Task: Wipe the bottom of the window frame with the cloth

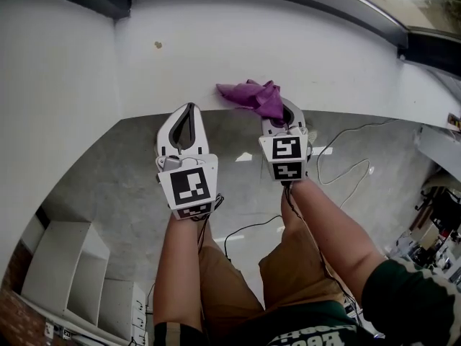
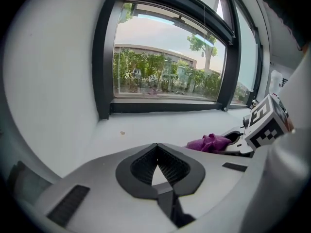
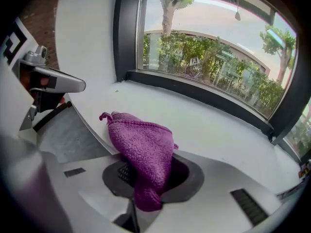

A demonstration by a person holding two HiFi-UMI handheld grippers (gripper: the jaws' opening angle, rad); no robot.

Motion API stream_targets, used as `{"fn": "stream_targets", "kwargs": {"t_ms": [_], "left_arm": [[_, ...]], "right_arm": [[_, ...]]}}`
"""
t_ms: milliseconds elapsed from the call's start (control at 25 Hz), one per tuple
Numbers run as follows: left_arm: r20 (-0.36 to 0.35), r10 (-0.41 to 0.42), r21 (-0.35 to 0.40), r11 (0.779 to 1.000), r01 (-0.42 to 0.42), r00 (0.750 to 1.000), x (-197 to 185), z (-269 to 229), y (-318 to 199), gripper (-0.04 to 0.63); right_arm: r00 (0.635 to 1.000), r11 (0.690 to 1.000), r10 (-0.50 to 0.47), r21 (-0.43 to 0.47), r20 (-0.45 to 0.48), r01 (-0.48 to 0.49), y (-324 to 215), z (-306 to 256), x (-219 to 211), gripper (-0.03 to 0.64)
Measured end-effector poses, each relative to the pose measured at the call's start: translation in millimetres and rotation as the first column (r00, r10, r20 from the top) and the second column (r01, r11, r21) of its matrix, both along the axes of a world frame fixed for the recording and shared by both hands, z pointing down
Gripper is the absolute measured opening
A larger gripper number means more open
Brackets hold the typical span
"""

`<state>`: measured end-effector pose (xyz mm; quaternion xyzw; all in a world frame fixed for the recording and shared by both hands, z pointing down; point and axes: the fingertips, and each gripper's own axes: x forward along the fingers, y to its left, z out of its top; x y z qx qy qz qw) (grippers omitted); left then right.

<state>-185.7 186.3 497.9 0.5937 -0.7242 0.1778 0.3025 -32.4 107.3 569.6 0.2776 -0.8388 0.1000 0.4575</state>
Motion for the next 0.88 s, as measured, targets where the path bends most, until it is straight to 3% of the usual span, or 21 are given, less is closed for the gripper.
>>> {"fn": "stream_targets", "kwargs": {"t_ms": [520, 880], "left_arm": [[0.012, -0.063, 0.009, 0.998, 0.063, 0.998, -34, -4, 31, 0.009], [0.013, -0.116, 0.007, 0.993, 0.116, 0.993, -58, -5, 53, 0.009]], "right_arm": [[0.997, 0.998, 0.052, 0.029, -0.054, -0.05, 2, -3, -5, 0.087], [1.0, 1.0, 0.005, -0.001, -0.003, -0.005, 24, -5, -48, 0.087]]}}
